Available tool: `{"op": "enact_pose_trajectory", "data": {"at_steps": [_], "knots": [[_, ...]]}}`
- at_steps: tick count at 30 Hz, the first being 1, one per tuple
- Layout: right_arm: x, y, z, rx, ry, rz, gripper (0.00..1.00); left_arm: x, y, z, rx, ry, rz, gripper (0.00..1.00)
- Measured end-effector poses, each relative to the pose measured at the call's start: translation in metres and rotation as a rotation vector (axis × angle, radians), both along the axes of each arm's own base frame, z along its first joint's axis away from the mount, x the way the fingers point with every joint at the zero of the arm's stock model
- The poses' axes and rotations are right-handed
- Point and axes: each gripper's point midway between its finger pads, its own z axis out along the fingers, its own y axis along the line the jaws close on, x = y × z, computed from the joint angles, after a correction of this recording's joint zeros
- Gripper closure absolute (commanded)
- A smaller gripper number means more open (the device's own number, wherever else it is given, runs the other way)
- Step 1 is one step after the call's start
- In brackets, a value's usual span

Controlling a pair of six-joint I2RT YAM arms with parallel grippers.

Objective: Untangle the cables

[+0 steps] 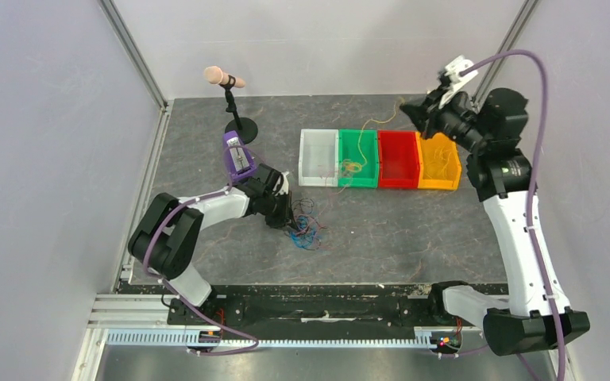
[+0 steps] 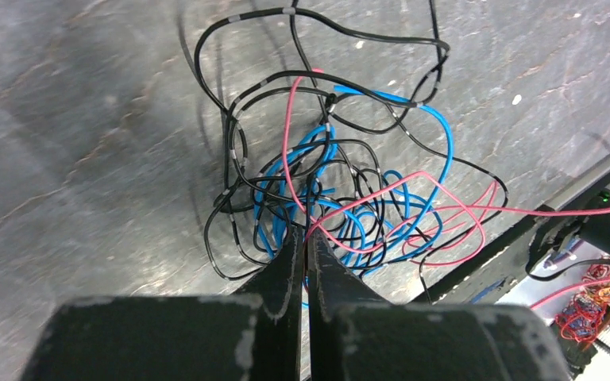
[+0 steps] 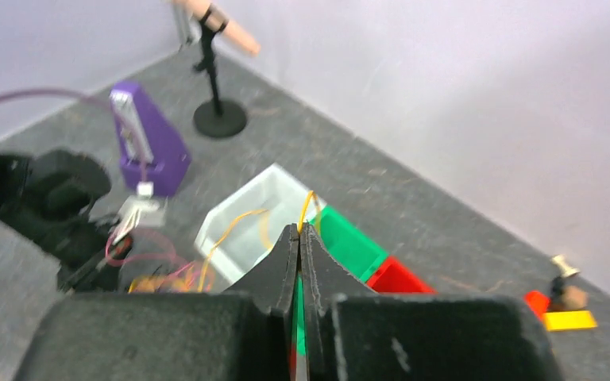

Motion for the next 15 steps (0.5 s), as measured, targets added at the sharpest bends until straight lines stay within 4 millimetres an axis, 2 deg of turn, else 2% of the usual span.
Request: {"op": "enact_pose_trajectory", "data": {"at_steps": [2, 6, 15], "knots": [[0.004, -0.014, 0.028, 0.035, -0.055, -0.057, 1.0, -0.001, 0.008, -0.002, 0.019, 0.005, 0.006, 0.98], [0.01, -0.04, 0.066, 0.074, -0.141, -0.162, 1.0, -0.002, 0.02, -0.003, 0.041, 0.012, 0.016, 0.98], [0.037, -0.103, 0.117, 0.118, -0.25, -0.374, 1.0, -0.005, 0.034, -0.004, 0.082, 0.006, 0.015, 0.98]]}}
